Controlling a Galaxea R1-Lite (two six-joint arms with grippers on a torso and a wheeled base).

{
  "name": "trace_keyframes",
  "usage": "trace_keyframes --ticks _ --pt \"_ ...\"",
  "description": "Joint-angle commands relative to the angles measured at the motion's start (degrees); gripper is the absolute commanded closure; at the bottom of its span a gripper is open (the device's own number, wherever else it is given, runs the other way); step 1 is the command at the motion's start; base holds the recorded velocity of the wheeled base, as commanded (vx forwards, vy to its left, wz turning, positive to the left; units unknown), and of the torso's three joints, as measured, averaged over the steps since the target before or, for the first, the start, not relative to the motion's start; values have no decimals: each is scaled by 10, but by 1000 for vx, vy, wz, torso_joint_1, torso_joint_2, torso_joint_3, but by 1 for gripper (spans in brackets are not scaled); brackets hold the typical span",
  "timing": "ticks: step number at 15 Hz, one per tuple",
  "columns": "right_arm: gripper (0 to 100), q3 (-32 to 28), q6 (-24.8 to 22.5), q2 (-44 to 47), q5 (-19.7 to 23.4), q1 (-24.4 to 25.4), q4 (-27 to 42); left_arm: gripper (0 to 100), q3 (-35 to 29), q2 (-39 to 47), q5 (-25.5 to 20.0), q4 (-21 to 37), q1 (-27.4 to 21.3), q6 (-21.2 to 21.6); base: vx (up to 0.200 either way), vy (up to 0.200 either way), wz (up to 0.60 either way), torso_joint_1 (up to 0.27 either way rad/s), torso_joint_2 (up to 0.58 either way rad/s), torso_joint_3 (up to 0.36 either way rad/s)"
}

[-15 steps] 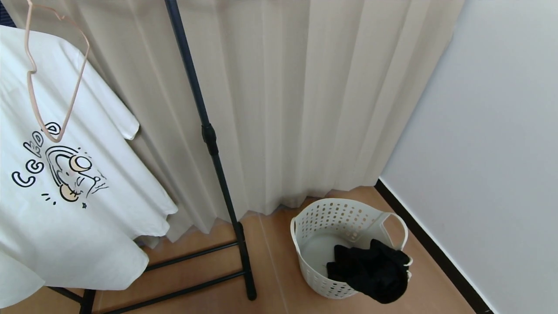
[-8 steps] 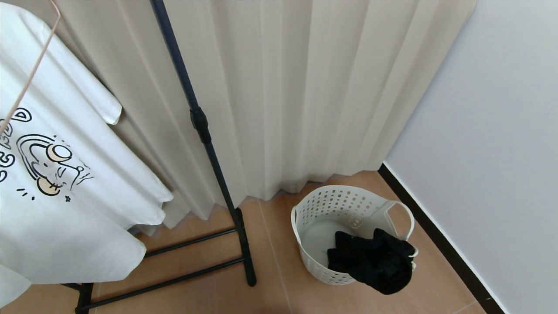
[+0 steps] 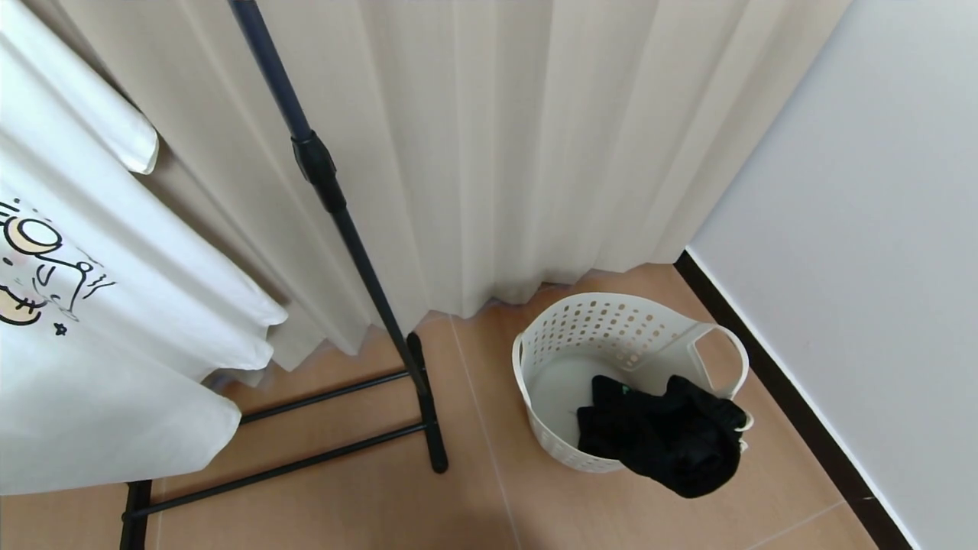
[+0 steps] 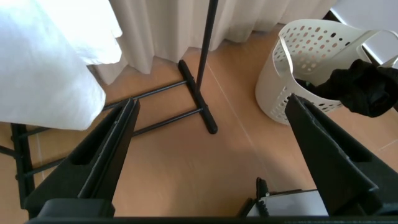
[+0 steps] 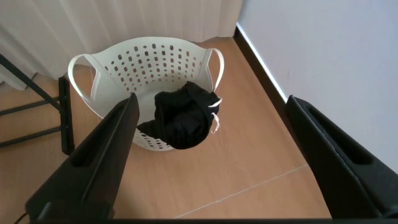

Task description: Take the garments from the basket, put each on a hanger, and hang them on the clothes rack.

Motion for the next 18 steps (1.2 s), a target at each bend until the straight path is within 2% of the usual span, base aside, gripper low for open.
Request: trace_keyframes --ticks 1,9,18 --pt "0 0 0 1 0 1 0 0 0 0 0 -1 0 0 0 0 0 7 2 -203" --pt "0 1 -2 1 1 0 -2 0 0 0 1 -1 0 0 0 0 0 2 5 -181" --pt "0 1 -2 1 1 0 -2 0 0 0 1 0 0 0 0 0 0 -61 326 249"
